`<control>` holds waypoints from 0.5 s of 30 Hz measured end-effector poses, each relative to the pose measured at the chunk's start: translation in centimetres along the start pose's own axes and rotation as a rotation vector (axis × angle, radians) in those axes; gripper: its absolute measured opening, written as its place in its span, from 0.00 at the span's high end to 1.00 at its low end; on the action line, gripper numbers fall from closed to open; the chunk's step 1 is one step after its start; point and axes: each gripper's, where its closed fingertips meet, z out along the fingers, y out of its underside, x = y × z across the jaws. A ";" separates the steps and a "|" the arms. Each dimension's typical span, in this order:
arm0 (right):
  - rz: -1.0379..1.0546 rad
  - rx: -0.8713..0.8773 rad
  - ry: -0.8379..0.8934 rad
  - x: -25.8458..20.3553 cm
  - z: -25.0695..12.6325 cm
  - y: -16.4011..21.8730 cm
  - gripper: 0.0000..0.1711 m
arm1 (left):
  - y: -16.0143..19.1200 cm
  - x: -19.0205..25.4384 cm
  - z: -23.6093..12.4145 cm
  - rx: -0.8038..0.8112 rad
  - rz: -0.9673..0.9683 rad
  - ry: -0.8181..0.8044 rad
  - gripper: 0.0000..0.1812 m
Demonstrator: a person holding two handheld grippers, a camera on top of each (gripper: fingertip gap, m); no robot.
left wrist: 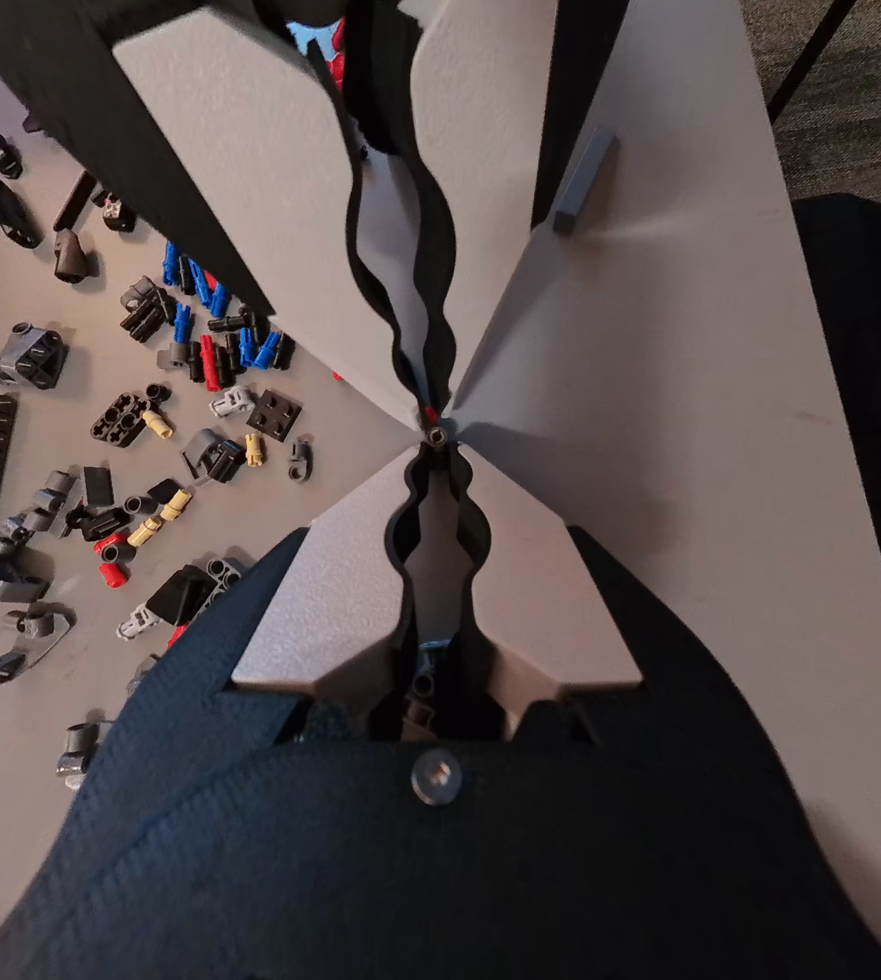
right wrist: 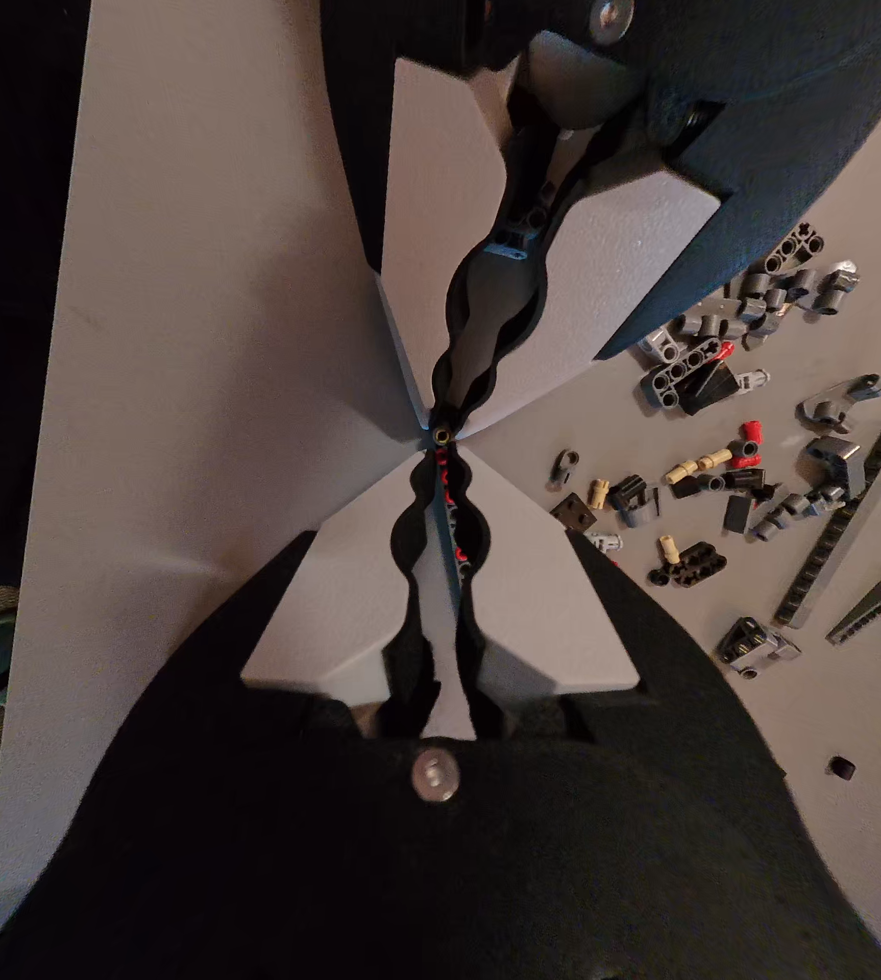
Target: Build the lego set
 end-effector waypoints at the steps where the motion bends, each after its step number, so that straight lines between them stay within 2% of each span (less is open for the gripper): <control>1: 0.004 0.001 -0.004 0.0 0.0 0.0 0.99 | 0.0 0.0 0.0 0.000 0.000 0.000 0.97; 15: 0.162 0.167 -0.041 0.3 -0.1 0.1 0.99 | 0.0 -0.1 0.1 -0.001 0.018 -0.004 0.97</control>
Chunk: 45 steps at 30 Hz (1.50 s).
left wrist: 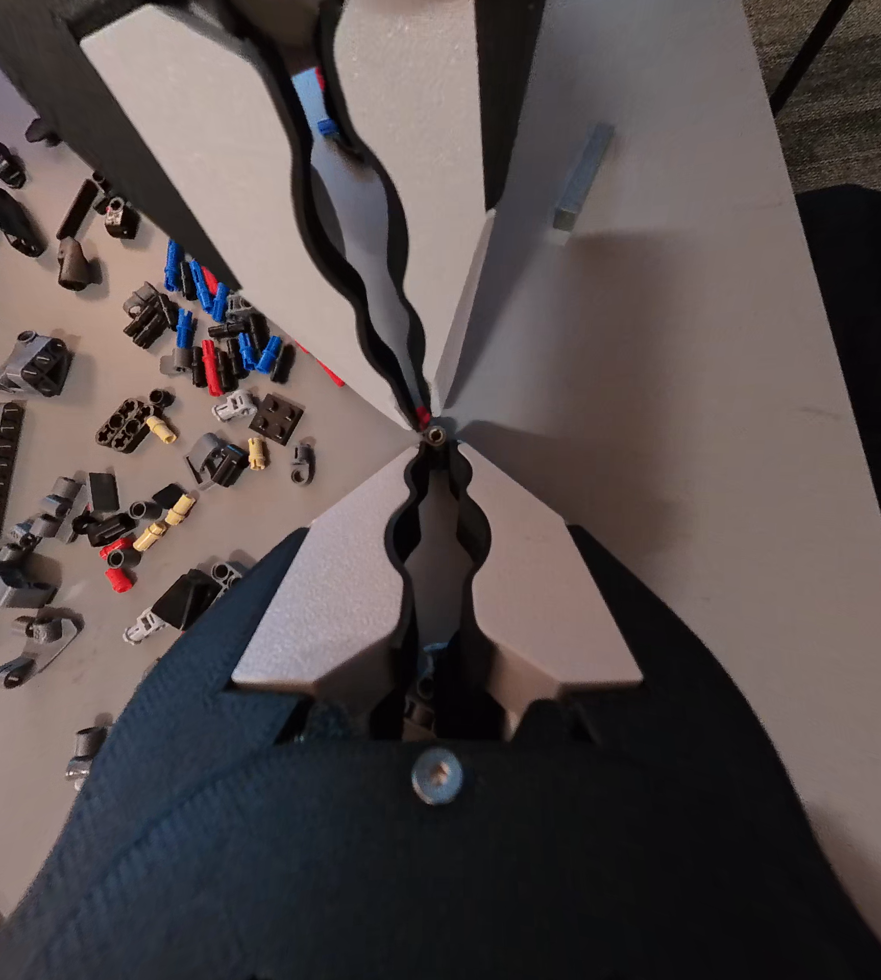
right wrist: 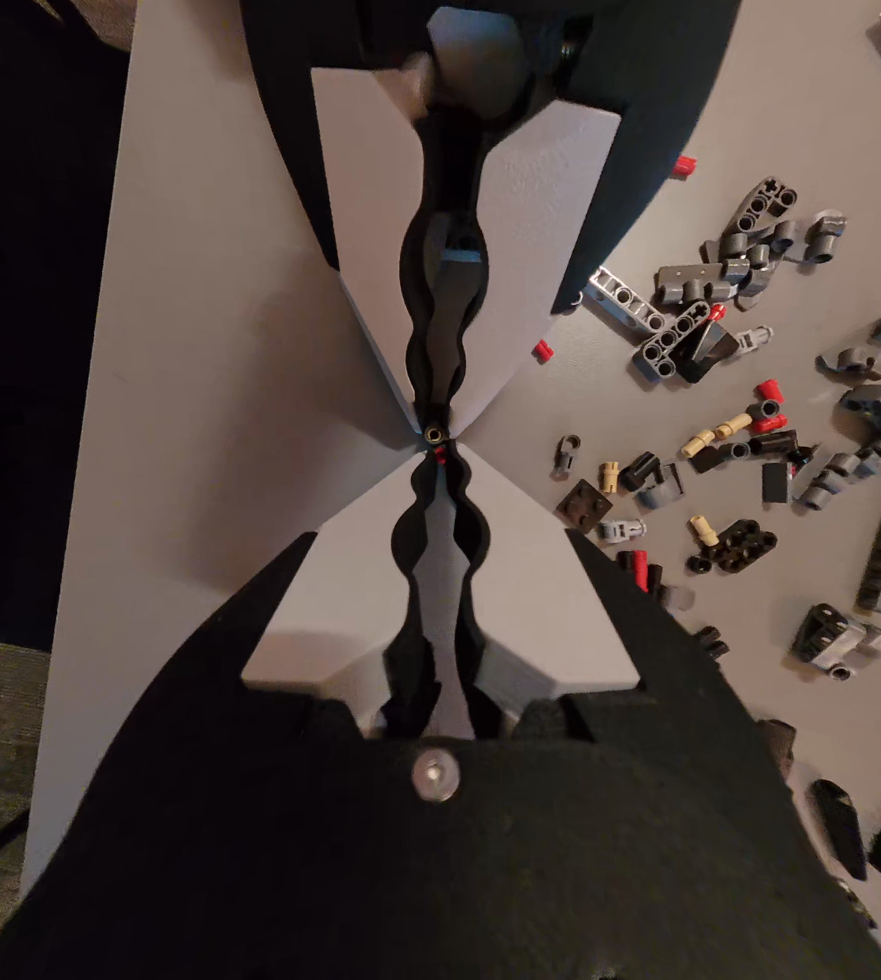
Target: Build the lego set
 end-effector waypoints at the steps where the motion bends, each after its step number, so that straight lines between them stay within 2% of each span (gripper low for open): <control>1: 0.015 0.003 -0.014 0.0 0.0 0.0 1.00 | 0.0 0.0 0.0 0.000 0.002 0.000 0.97; 11: 0.109 -0.046 -0.186 -0.1 -0.1 0.1 1.00 | 0.0 0.0 0.0 0.002 0.010 0.008 0.97; 23: 0.114 -0.156 -0.235 -0.1 0.3 0.3 1.00 | -0.1 0.1 0.1 0.003 0.018 0.012 0.97; 25: 0.120 -0.149 -0.219 0.0 0.3 0.2 0.99 | -0.1 0.1 0.1 0.003 0.016 0.013 0.97; 27: 0.111 -0.124 -0.207 -0.3 0.2 0.2 0.91 | -0.1 0.1 0.1 0.003 0.017 0.009 0.97; 32: 0.118 -0.022 -0.130 0.1 -0.9 -0.6 1.00 | -0.1 0.1 0.1 0.000 0.018 0.005 0.97; 41: 0.114 -0.081 -0.065 0.3 0.2 0.3 1.00 | -0.2 0.1 0.2 -0.002 0.016 0.005 0.97; 45: 0.156 0.013 -0.014 0.7 -2.3 -0.8 1.00 | -0.2 0.0 0.2 -0.009 0.029 -0.014 0.97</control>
